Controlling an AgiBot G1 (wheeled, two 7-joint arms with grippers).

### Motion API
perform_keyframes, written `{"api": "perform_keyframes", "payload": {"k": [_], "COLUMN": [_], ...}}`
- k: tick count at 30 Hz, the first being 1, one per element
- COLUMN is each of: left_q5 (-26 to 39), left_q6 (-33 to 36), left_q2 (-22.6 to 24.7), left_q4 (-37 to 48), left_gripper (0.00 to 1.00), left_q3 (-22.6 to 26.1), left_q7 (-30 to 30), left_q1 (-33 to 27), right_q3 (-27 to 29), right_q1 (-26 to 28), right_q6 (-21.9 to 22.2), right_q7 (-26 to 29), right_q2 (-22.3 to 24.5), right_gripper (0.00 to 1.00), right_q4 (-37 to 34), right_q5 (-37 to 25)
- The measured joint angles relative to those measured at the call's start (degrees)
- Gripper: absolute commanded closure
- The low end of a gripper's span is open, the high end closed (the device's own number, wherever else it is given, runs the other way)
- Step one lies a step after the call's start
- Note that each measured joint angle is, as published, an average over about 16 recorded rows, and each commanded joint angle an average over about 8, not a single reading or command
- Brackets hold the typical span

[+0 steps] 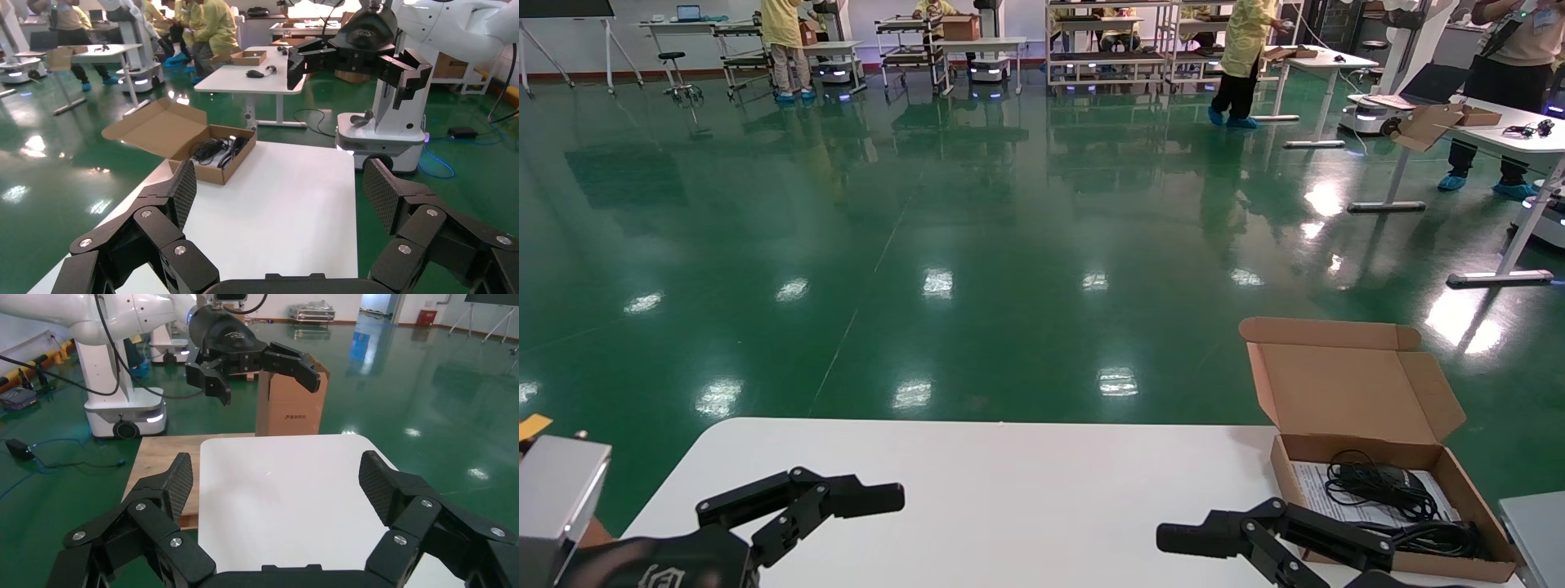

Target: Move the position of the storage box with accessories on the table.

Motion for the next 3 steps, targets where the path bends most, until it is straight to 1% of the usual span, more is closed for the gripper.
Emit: {"api": "perform_keyframes", "payload": {"k": [3], "left_q5": [0.00], "left_q6": [0.00], "left_q2": [0.00], "left_q4": [0.00], "left_gripper": [0.00], "left_q3": [0.00], "left_q7": [0.00], "left_q1": [0.00], "right_q3": [-0.02], "right_q1": [0.02], "right_q6": [0.03], "right_q7": [0.01], "right_q2": [-0.01], "right_gripper": [0.00], "right_q4": [-0.03], "right_q5": [-0.01]}}
